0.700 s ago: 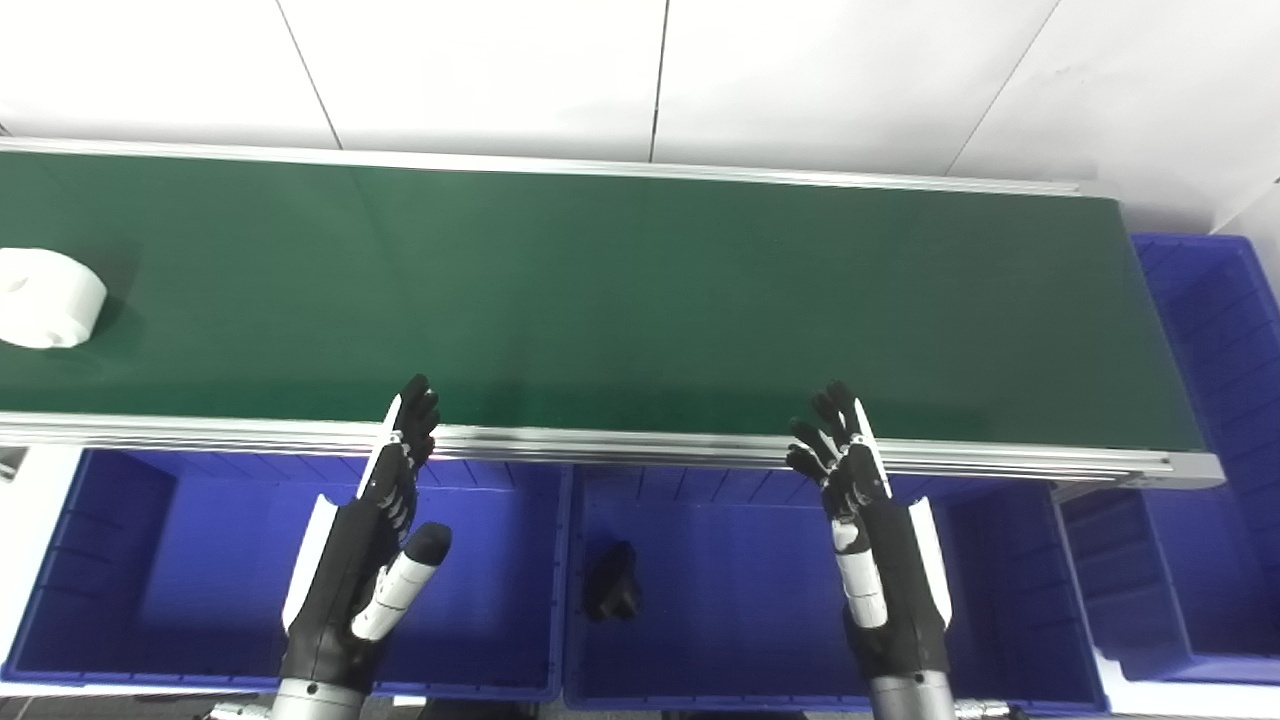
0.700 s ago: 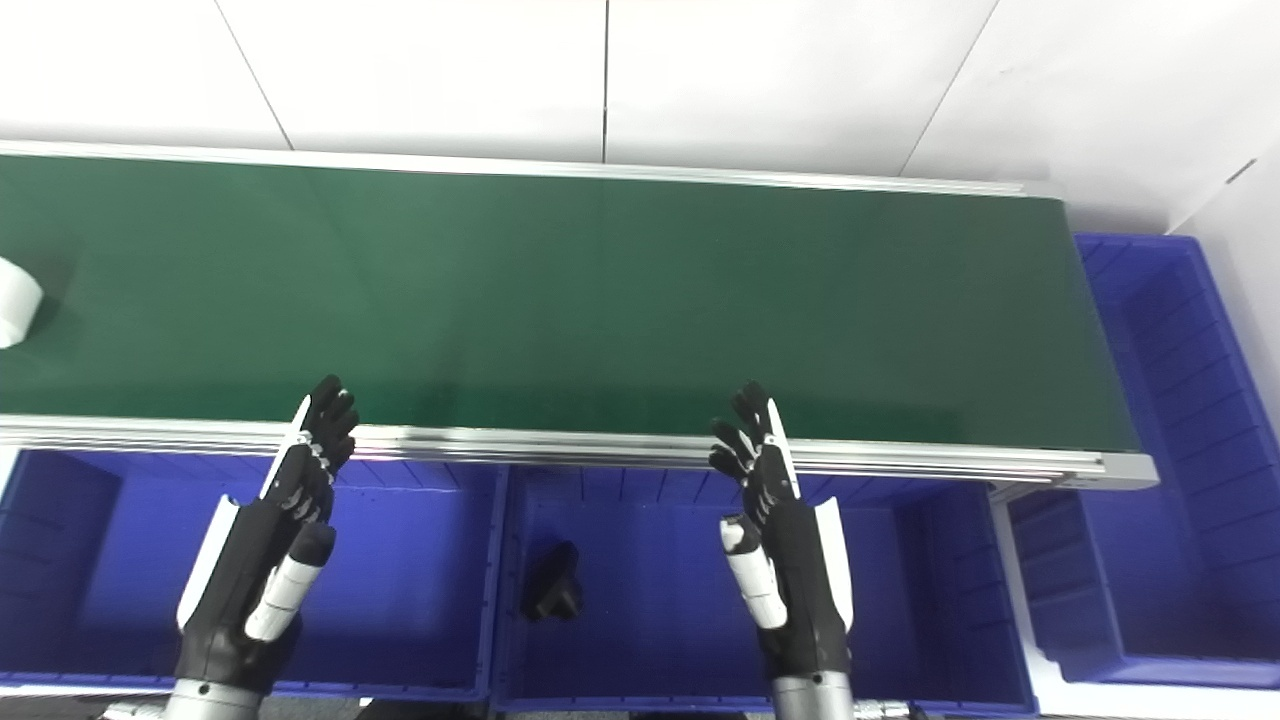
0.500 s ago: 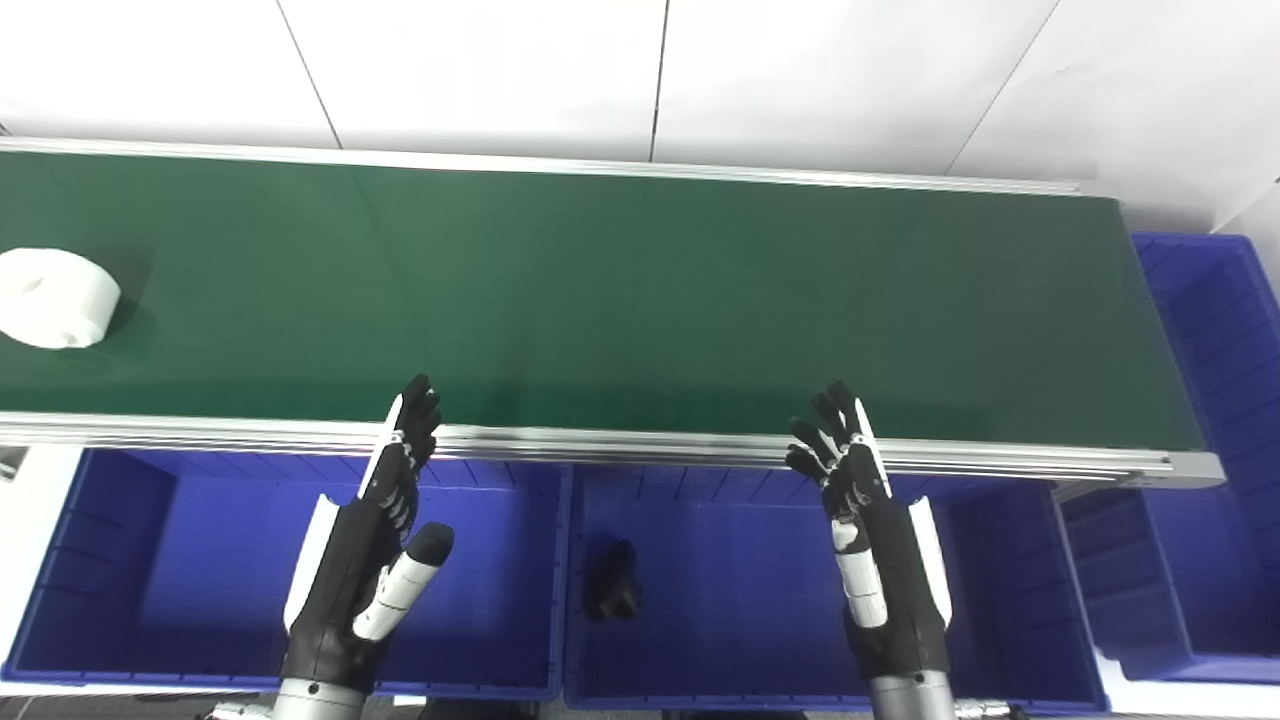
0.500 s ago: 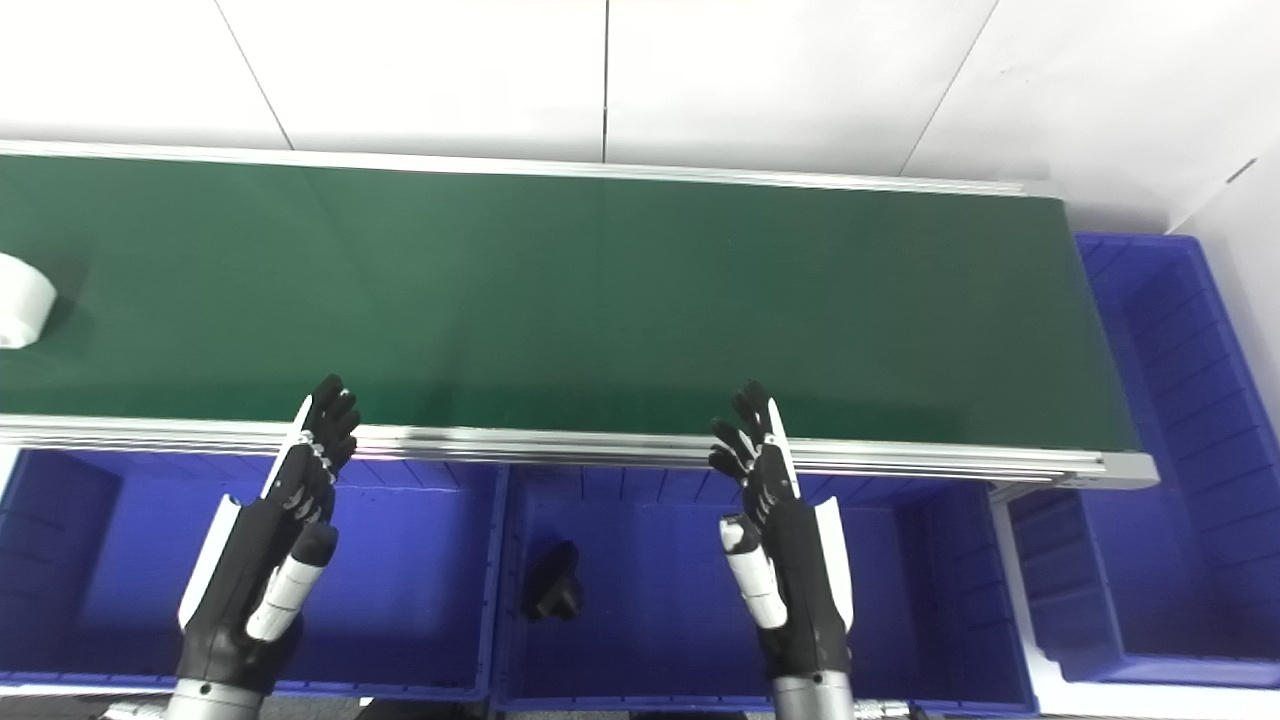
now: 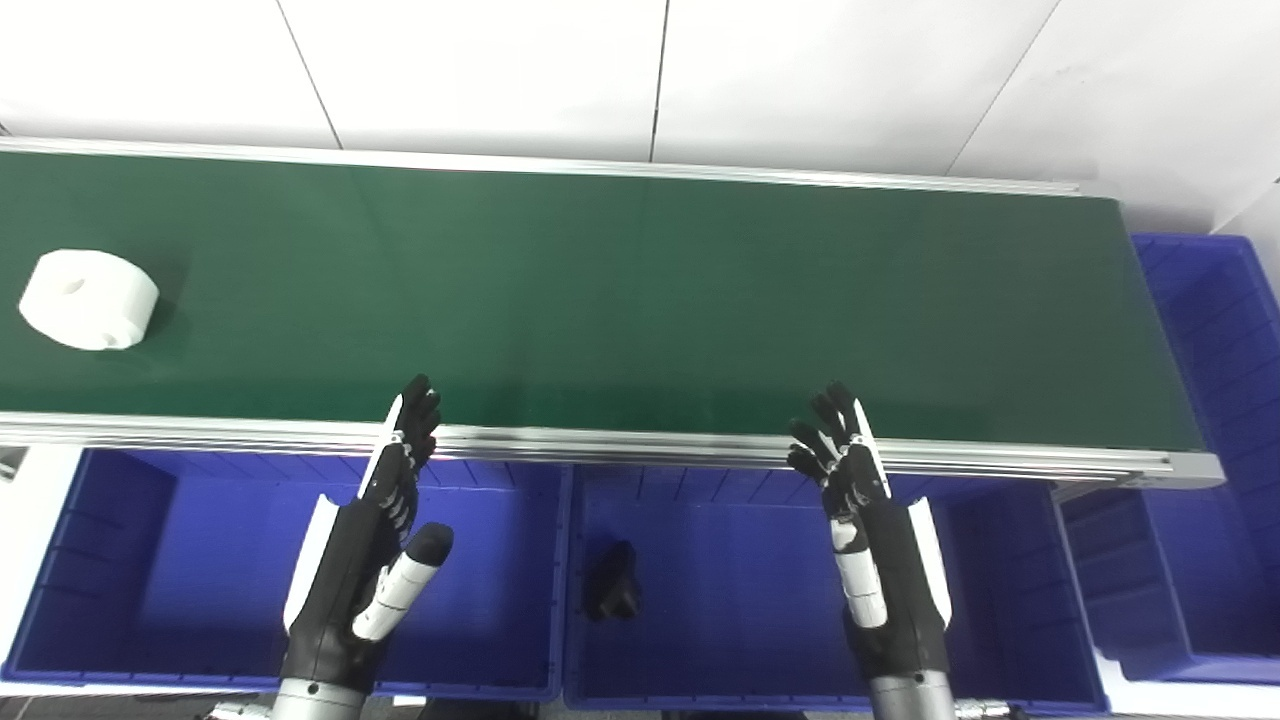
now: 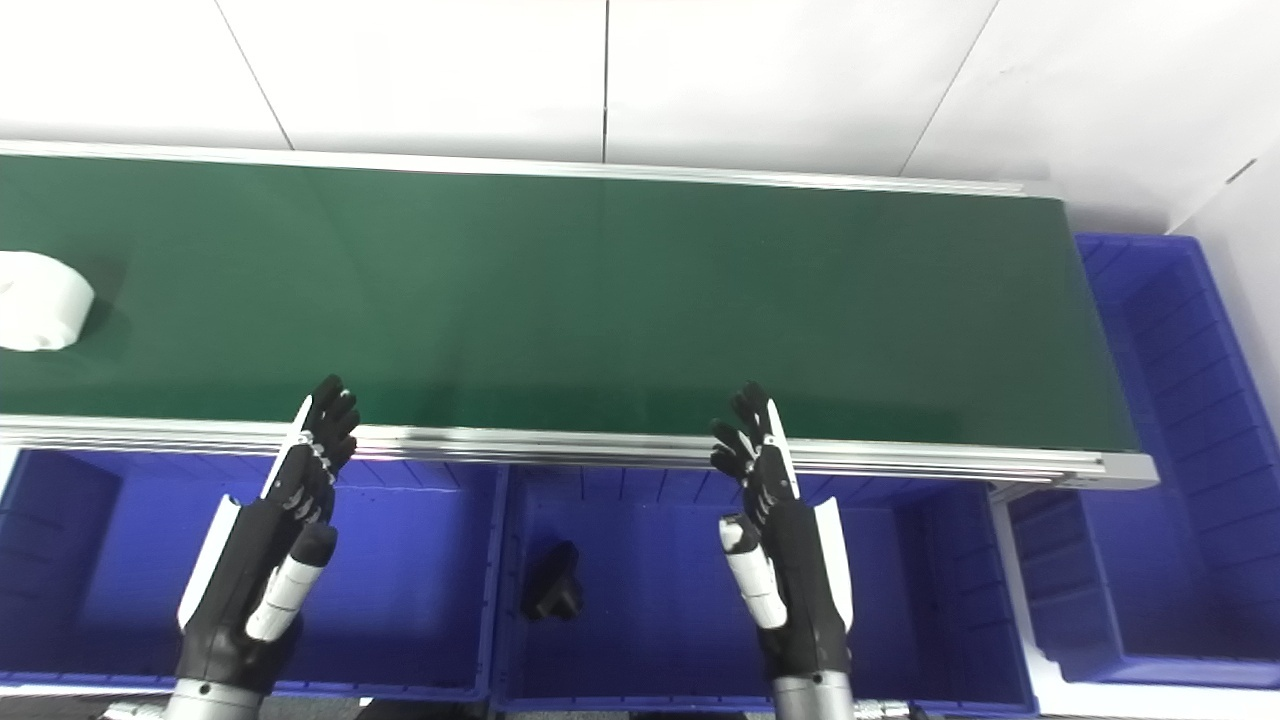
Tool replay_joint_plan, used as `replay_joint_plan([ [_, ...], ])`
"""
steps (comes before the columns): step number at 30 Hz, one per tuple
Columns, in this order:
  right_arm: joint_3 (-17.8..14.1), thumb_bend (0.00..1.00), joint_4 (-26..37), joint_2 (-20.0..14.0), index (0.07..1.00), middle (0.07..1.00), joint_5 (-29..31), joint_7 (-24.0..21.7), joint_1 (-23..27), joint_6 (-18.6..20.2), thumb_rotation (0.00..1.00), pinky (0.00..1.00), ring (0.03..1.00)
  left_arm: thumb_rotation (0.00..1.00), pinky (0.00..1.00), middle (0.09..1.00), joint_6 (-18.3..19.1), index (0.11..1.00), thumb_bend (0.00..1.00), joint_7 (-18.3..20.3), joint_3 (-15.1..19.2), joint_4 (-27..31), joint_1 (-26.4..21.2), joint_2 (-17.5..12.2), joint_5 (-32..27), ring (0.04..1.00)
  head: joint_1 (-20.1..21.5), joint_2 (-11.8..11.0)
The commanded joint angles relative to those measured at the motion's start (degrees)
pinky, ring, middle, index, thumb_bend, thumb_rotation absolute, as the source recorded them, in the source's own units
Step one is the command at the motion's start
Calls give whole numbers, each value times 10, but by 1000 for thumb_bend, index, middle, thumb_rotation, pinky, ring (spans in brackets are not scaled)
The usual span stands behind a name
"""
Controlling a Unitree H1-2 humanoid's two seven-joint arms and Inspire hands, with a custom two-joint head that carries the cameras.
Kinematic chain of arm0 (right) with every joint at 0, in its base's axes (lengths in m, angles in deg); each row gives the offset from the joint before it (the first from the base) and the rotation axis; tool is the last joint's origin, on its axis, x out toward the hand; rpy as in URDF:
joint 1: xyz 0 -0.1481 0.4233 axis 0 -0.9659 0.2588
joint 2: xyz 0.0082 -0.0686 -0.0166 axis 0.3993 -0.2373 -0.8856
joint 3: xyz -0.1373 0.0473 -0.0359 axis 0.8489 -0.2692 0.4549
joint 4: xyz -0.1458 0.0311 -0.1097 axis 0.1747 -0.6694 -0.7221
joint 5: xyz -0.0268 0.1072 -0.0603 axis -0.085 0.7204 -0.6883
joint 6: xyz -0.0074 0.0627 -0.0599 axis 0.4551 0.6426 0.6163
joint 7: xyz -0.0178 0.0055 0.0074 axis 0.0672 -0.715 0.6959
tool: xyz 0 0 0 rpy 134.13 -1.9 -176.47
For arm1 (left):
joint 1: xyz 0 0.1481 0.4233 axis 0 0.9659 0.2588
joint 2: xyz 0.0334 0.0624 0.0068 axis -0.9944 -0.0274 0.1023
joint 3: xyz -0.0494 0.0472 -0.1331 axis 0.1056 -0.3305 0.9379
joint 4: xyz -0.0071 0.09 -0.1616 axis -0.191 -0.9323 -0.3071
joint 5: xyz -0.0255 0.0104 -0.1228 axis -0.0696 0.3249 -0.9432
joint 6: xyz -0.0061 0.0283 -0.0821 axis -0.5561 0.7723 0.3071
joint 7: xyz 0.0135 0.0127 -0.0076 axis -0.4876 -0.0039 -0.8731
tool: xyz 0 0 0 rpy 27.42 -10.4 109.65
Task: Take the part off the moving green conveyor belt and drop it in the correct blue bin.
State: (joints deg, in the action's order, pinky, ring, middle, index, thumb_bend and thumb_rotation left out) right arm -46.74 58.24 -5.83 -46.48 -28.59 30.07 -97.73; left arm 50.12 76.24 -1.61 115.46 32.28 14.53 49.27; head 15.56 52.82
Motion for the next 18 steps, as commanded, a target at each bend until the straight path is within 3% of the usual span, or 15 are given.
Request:
replay_joint_plan([
  [1, 2, 868, 20, 0, 991, 963, 6, -4, 1, 1, 970, 854, 904, 872, 1000, 998, -14, 1000, 724, 4, -3, 17, 4, 0, 2, 997, 0, 0],
  [18, 2, 876, 21, -1, 986, 947, 6, -4, 1, 5, 973, 848, 900, 863, 1000, 987, -14, 1000, 732, 4, -4, 15, 1, 1, -1, 995, 0, 0],
])
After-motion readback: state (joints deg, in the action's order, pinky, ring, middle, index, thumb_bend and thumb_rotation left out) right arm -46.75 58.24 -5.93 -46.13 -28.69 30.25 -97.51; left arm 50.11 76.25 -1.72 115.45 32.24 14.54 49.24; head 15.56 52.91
